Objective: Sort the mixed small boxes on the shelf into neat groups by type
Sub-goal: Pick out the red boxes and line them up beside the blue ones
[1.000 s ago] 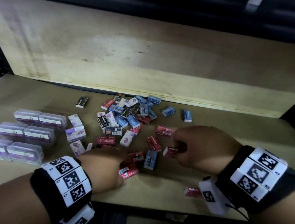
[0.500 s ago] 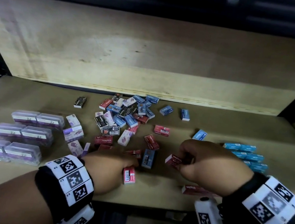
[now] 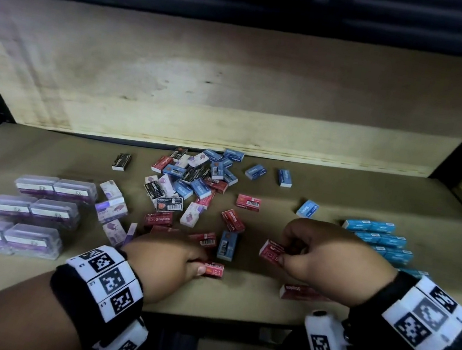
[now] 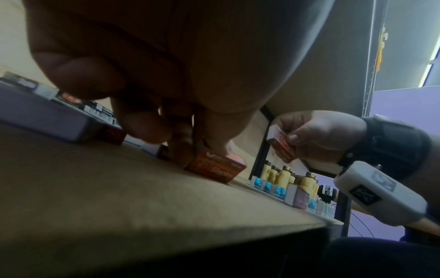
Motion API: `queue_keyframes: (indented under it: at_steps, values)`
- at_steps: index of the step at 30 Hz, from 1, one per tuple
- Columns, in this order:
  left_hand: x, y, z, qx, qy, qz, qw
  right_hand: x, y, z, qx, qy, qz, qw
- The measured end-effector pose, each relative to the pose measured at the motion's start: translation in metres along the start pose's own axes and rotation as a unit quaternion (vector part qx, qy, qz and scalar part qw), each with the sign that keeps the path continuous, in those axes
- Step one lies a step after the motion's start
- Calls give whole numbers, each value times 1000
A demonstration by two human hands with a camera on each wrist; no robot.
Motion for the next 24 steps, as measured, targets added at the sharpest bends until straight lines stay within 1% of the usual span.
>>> queue_keyframes:
  at_steps: [4,6,9,12,14,20,24]
  values:
    - [2,-1,-2,-15,1,4,1000,-6,8,-1,13,0,-21,1000]
    - [3,-1,-4,-26,-6,24,999,-11,15,-1,20,4,-39,999]
    - [3,4,-12,-27,-19,57,998,-16,28,-1,32,-12,-42,999]
    - [-1,20,-20,-20,-16,61,998,-14,45,0,62,-34,-19,997]
    - [-2,32,-26,-15,-25,60,998,-11,54,1,74,-46,0,996]
    - [4,73,-47,6,-68,73,995,-1,66,6,66,-83,34,994]
    - [9,98,-59,26,-75,61,995,3,74,8,74,-108,43,990]
Point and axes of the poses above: each hand's wrist, its own z-axis away from the middle knuckle, its own x-axis out of the palm, y = z × x, the point moved 9 cm from there along -z, towards the middle knuckle, and after that the axes turned 9 degrees about -x, right-handed, at the moved point
